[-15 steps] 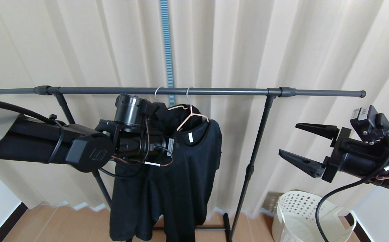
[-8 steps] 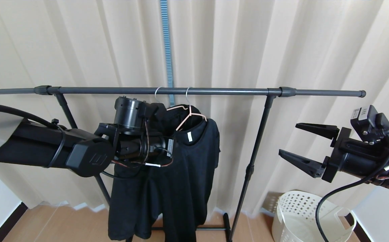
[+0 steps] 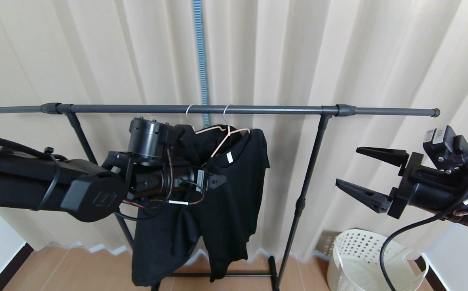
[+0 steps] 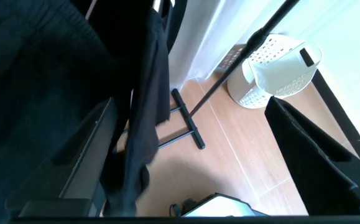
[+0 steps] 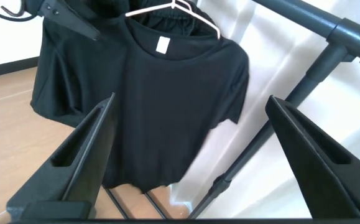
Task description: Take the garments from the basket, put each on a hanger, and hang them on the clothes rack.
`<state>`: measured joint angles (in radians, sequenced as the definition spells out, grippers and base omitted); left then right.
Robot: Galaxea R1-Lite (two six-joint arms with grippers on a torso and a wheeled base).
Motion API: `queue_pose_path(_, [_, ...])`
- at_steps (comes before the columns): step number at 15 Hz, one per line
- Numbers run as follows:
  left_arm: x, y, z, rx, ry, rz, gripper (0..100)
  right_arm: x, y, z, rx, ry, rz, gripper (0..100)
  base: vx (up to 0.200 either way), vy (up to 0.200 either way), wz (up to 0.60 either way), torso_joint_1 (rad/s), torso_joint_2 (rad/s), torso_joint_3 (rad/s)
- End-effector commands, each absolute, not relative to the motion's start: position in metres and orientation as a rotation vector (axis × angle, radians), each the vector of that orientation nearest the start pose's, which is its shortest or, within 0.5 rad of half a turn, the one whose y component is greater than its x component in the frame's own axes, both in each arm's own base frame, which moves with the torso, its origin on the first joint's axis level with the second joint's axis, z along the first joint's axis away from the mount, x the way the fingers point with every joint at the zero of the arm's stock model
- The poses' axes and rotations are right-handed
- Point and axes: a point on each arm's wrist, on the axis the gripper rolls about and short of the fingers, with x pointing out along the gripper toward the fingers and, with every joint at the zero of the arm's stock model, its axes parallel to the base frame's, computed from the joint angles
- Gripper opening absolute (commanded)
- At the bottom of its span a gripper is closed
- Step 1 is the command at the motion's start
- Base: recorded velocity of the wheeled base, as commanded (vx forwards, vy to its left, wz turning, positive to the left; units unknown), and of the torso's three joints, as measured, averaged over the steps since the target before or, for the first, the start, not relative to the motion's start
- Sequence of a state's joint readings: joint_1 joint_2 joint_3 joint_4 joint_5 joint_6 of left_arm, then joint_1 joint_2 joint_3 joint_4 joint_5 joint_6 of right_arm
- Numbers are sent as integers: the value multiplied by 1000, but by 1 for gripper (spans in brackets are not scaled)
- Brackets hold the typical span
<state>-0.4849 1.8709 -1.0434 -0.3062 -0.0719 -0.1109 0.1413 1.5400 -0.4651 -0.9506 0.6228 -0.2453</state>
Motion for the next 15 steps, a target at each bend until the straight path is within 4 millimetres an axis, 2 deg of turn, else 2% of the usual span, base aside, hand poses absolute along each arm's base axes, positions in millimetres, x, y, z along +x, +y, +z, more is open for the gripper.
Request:
queue_pose_path(1, [272, -148, 192, -12, 466, -530, 100, 232, 46, 170, -203, 28, 774, 100, 0, 0, 0, 0, 0, 0])
queue_pose_path(2, [256, -140, 200, -17, 443, -532, 100, 229, 46, 173, -206, 16, 772, 100, 0, 0, 0, 0, 0, 0])
queue_pose_path(3, [250, -136, 202, -19, 437, -533, 100, 229, 46, 174, -206, 16, 772, 100, 0, 0, 0, 0, 0, 0])
queue_pose_path(4, [224, -122, 208, -24, 416, -533, 100, 227, 46, 176, -209, 5, 773, 100, 0, 0, 0, 0, 0, 0])
queue_pose_path(6, [197, -104, 213, -27, 401, -521, 100, 220, 46, 182, -215, -20, 775, 100, 0, 0, 0, 0, 0, 0])
queue_pose_path(7, [191, -99, 214, -29, 401, -511, 100, 219, 46, 181, -214, -19, 779, 100, 0, 0, 0, 0, 0, 0])
queue_pose_path(8, [177, -86, 211, -35, 408, -484, 100, 215, 46, 181, -215, -22, 782, 100, 0, 0, 0, 0, 0, 0])
queue_pose_path(11, [150, -71, 198, -35, 420, -471, 100, 194, 50, 188, -229, -73, 810, 100, 0, 0, 0, 0, 0, 0])
queue_pose_path(14, [118, -55, 168, -30, 474, -460, 100, 164, 47, 193, -242, -128, 818, 100, 0, 0, 0, 0, 0, 0])
queue_pose_path(15, [112, -52, 159, -27, 490, -458, 100, 152, 45, 187, -239, -120, 819, 100, 0, 0, 0, 0, 0, 0])
